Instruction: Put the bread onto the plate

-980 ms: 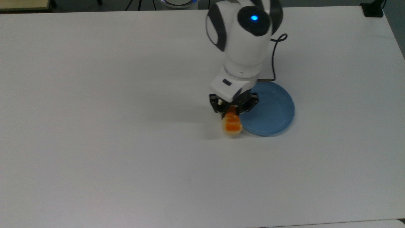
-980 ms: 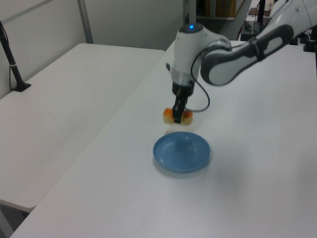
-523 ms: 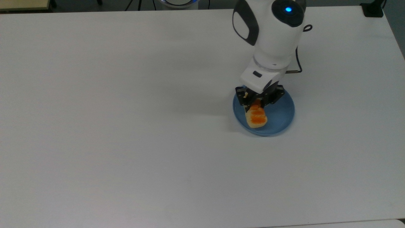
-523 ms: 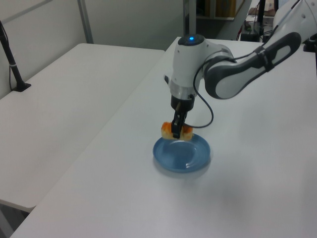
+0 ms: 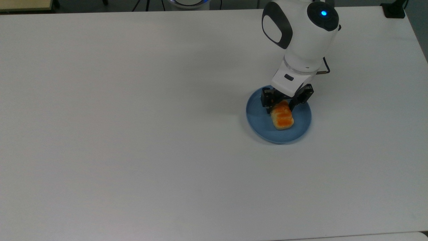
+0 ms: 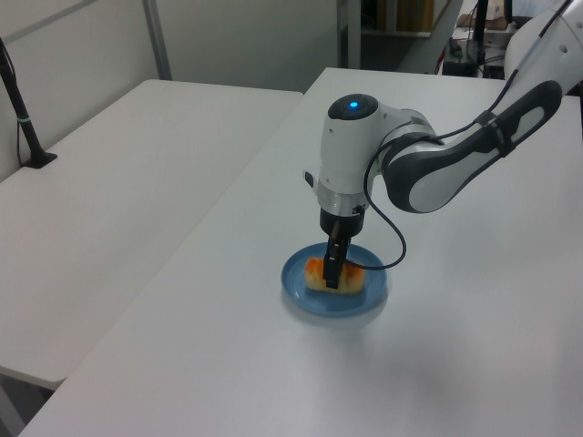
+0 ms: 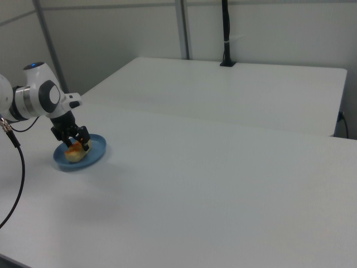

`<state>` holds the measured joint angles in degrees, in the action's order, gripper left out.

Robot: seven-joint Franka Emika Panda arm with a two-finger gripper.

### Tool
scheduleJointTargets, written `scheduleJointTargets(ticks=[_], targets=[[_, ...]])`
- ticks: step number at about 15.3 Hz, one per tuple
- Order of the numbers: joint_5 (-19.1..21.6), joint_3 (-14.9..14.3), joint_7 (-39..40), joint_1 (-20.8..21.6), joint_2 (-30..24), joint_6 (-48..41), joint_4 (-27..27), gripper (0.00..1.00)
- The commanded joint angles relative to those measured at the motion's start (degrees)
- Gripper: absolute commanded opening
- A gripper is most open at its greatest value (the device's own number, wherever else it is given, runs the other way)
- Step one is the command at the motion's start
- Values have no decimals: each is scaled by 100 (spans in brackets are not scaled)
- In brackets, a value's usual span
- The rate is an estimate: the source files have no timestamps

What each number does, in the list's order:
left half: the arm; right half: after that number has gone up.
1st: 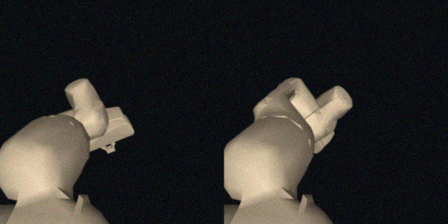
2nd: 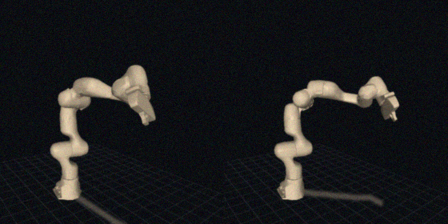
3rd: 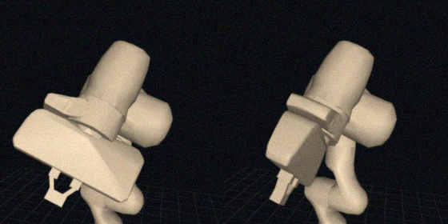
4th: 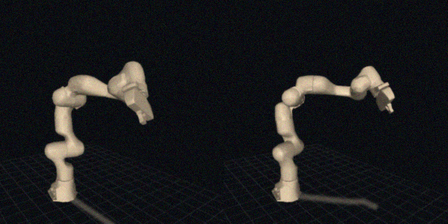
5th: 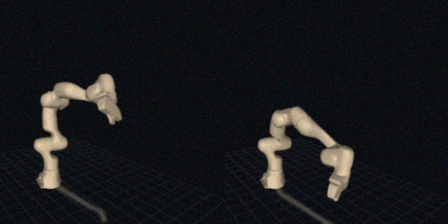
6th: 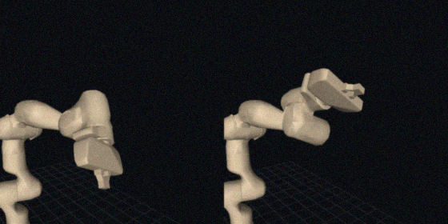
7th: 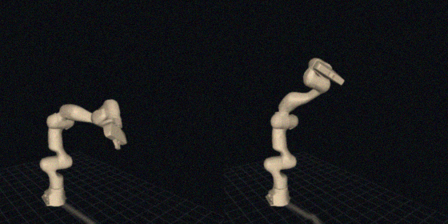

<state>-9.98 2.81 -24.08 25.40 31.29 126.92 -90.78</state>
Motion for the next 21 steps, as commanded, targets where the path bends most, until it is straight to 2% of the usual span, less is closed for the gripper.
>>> scheduleJointTargets(ticks=[1,6,10,13,17,19,21], targets=[[-101,-62,-97,0,-114,-114,-1,100],[-66,-123,-202,-122,-701,-1212,271,100],[-39,-114,33,-798,-1448,-1730,254,100],[40,-106,1034,-1369,-1959,-2406,219,100],[347,-106,1773,-2046,-2468,-3075,114,100],[470,-106,1820,-2249,-2880,-3243,-17,100],[777,-106,1819,-2486,-3093,-3357,-115,100]])
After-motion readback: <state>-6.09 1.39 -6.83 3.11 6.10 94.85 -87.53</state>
